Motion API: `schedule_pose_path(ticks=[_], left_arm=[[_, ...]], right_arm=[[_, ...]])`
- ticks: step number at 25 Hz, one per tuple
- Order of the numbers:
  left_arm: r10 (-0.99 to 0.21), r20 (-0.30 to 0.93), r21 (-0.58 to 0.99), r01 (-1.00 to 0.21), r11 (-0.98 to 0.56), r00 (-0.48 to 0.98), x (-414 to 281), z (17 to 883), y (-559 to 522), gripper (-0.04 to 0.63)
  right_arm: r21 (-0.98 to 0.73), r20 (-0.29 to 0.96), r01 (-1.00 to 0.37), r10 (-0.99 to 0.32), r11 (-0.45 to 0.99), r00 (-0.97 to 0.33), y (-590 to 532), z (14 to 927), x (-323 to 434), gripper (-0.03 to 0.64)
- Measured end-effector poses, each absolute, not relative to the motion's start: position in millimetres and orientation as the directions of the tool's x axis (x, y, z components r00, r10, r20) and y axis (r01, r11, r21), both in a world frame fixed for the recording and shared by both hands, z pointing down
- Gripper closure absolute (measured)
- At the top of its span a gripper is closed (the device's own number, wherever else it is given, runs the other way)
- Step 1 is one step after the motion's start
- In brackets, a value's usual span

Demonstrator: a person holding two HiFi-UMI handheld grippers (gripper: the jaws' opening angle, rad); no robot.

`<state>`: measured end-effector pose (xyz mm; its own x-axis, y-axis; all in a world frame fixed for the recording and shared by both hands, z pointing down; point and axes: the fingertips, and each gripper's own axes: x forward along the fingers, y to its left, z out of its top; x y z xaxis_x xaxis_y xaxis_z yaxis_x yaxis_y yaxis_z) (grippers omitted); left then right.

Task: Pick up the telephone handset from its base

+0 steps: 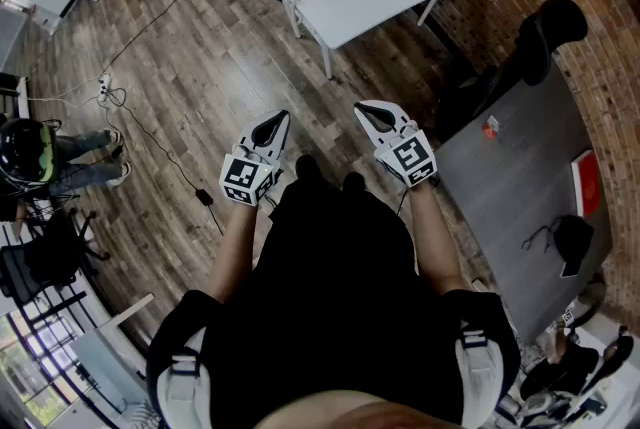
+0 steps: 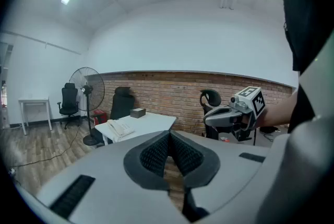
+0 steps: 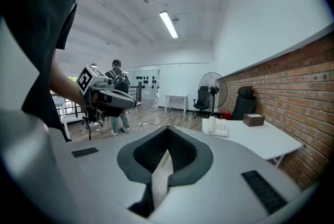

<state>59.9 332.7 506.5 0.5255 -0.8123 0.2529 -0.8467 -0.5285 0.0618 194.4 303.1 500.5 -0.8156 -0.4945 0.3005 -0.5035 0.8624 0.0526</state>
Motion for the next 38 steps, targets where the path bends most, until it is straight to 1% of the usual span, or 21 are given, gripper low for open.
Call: schedule_pose_path(ticks=[6, 10, 13, 20, 25, 26, 28, 29, 31, 34, 35, 38], left_arm=[[-0.829, 0.248, 0.053, -0.861, -0.506, 0.502, 86, 505, 361, 0.575], [-0.848, 0.241, 0.041, -0.878, -0.477, 0.472, 86, 498, 368, 0.575], [-0.857, 0.245, 0.037, -0.888, -0.459, 0.453, 82, 497, 371, 0.575], [-0.856, 0.250, 0.047, -0.889, -0.455, 0.452, 76, 499, 357, 0.575], [-0.846, 0.250, 0.054, -0.879, -0.473, 0.470, 67, 499, 338, 0.575], [-0.844, 0.250, 0.055, -0.878, -0.476, 0.474, 64, 499, 336, 0.575], [-0.842, 0.252, 0.055, -0.875, -0.481, 0.478, 57, 498, 329, 0.575], [-0.841, 0.253, 0.055, -0.875, -0.481, 0.478, 53, 498, 324, 0.575], [-0.841, 0.253, 0.054, -0.875, -0.481, 0.478, 46, 496, 314, 0.575], [-0.840, 0.252, 0.053, -0.874, -0.484, 0.480, 37, 494, 302, 0.575], [-0.840, 0.252, 0.054, -0.873, -0.484, 0.481, 35, 494, 299, 0.575], [-0.839, 0.253, 0.056, -0.873, -0.484, 0.481, 26, 494, 290, 0.575]], right_arm=[[0.023, 0.313, -0.502, -0.483, 0.865, -0.818, 332, 513, 230, 0.620], [0.041, 0.319, -0.493, -0.479, 0.869, -0.818, 334, 517, 241, 0.620], [0.015, 0.317, -0.500, -0.478, 0.866, -0.819, 336, 522, 247, 0.620], [0.002, 0.305, -0.536, -0.511, 0.845, -0.804, 320, 524, 251, 0.618], [0.006, 0.266, -0.556, -0.537, 0.831, -0.800, 306, 523, 245, 0.616], [0.004, 0.259, -0.560, -0.541, 0.829, -0.800, 304, 523, 244, 0.605], [-0.003, 0.249, -0.563, -0.545, 0.826, -0.801, 299, 519, 238, 0.551], [-0.007, 0.243, -0.565, -0.546, 0.825, -0.802, 295, 518, 235, 0.502], [-0.017, 0.228, -0.568, -0.550, 0.823, -0.803, 286, 516, 229, 0.380], [-0.020, 0.217, -0.577, -0.560, 0.816, -0.800, 276, 515, 221, 0.262], [-0.020, 0.215, -0.579, -0.563, 0.815, -0.798, 274, 515, 219, 0.232], [-0.035, 0.201, -0.576, -0.559, 0.816, -0.804, 267, 514, 209, 0.171]])
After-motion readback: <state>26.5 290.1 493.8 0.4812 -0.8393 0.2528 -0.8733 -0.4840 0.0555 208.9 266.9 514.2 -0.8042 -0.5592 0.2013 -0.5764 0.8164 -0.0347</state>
